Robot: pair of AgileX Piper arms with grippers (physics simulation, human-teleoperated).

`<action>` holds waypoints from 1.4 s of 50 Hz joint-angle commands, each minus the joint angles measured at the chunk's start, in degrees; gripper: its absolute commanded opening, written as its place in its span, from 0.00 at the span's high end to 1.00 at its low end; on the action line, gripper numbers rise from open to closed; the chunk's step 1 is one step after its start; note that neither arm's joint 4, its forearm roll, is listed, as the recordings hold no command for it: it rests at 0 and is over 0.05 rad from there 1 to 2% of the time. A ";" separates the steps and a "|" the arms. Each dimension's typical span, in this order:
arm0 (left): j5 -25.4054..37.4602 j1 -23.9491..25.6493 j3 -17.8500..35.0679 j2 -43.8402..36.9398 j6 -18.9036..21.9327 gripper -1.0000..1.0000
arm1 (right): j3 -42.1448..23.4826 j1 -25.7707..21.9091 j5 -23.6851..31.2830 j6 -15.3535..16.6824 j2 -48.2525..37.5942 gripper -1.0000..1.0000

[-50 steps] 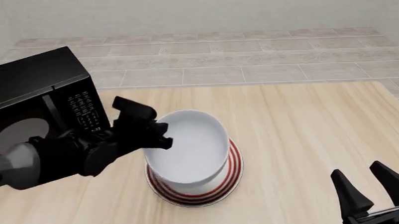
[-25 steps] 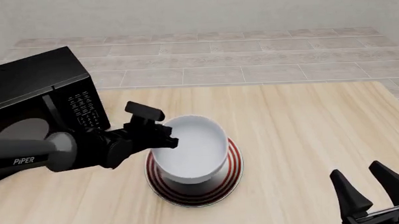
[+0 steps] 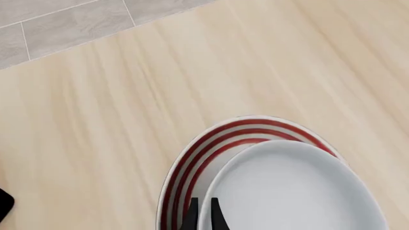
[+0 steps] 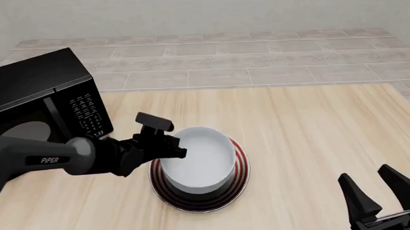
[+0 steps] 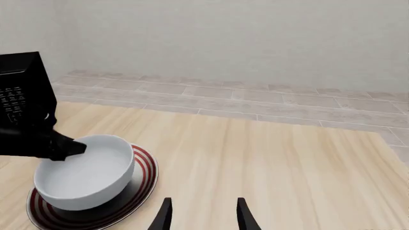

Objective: Pick up the white bowl and put it on the plate.

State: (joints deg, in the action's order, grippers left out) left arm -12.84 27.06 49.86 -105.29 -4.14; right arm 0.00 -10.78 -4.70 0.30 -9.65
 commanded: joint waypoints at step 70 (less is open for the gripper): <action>10.42 5.24 -19.73 51.88 -7.47 0.00 | 0.00 0.00 0.23 0.02 0.27 0.00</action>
State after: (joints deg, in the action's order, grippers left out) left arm -6.05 33.29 34.25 -64.69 -11.35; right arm 0.00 -10.79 -3.71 0.31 -8.53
